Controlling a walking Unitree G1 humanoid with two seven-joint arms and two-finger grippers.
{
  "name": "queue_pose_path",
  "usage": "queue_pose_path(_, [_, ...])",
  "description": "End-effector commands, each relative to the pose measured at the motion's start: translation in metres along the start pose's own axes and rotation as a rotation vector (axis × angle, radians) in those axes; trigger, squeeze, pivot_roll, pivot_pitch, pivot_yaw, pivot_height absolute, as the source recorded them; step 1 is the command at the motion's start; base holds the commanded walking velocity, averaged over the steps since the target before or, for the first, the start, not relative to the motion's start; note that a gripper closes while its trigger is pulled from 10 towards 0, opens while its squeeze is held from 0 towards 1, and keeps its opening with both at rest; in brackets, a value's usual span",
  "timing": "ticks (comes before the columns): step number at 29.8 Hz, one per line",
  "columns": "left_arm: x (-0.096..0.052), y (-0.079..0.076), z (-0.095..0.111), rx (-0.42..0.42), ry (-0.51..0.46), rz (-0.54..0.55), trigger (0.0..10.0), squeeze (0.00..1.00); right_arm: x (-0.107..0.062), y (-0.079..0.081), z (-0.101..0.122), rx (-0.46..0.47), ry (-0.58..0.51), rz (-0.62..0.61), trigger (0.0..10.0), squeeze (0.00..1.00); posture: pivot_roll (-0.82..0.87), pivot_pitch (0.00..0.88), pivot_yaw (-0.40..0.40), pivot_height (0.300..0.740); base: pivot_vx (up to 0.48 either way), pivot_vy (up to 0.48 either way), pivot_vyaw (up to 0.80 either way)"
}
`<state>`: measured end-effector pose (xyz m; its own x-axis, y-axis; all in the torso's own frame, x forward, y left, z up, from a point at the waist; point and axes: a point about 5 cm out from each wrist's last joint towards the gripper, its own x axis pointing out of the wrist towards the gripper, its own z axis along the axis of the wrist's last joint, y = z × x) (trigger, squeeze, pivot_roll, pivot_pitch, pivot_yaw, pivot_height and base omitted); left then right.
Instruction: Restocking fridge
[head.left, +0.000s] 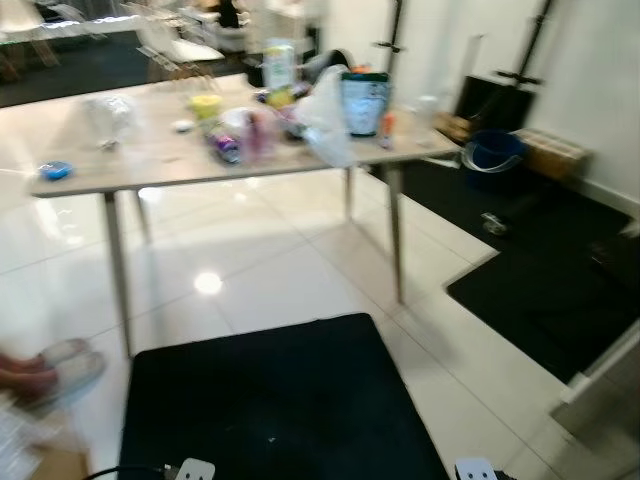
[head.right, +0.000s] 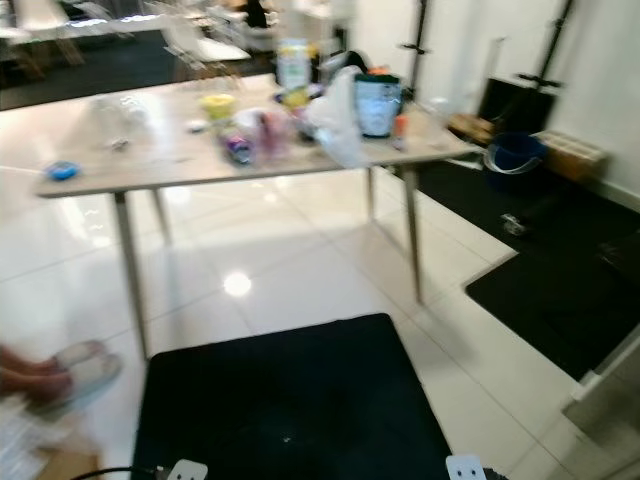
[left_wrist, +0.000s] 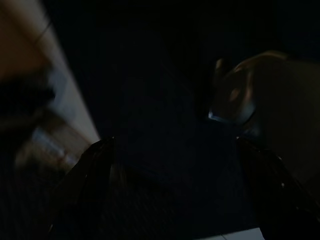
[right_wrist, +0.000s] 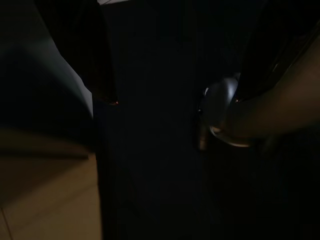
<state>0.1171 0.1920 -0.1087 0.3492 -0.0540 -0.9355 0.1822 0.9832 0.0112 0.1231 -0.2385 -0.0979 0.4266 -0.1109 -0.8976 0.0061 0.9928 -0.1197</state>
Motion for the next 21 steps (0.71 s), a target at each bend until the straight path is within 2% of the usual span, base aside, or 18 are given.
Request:
queue_pose_path(1, [-0.0001, -0.0008, -0.0025, 0.011, 0.013, -0.003, 10.0, 0.00, -0.0001, 0.0017, -0.0022, -0.007, 0.008, 0.008, 10.0, 0.00, 0.08, 0.000, -0.021, 0.740, 0.000, 0.000, 0.80])
queue_pose_path(21, [0.0003, -0.0023, -0.0018, 0.007, 0.012, -0.004, 10.0, 0.00, -0.0004, -0.0024, -0.0007, -0.024, 0.007, 0.005, 10.0, 0.00, 0.08, 0.000, -0.030, 0.740, 0.000, 0.000, 0.80])
